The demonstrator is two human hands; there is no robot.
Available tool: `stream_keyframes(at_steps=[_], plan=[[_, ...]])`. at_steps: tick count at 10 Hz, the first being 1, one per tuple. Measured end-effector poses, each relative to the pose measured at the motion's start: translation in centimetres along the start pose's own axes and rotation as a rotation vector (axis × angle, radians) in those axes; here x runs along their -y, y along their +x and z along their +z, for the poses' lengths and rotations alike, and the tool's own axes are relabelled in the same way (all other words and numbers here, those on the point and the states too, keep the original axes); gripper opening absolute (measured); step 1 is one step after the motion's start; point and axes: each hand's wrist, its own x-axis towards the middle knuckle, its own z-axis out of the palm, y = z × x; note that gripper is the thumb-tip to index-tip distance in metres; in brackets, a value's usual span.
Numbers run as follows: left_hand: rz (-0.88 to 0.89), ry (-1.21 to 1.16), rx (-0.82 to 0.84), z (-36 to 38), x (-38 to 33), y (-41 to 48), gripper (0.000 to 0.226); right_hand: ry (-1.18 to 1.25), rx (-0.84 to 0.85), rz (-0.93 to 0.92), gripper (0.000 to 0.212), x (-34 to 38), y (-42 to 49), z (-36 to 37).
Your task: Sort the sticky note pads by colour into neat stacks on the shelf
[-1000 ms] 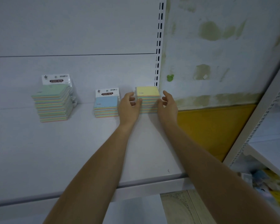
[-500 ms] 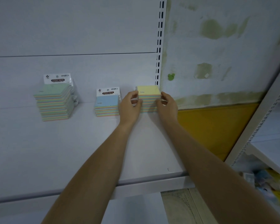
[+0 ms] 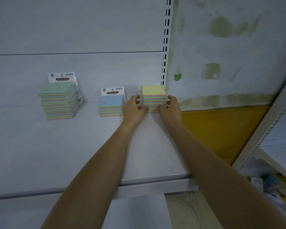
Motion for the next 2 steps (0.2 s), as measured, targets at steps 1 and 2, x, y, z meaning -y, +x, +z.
stream_keyframes(at_steps=[1,2], plan=[[0.193,0.132,-0.105,-0.29,-0.59,-1.06,0.046,-0.08,-0.114,-0.097,0.06,0.99,-1.09,-0.19],[0.293,0.187,-0.125,-1.22,-0.96,-1.43,0.042,-0.164,-0.179,-0.247,0.057,1.57,-1.75,-0.53]])
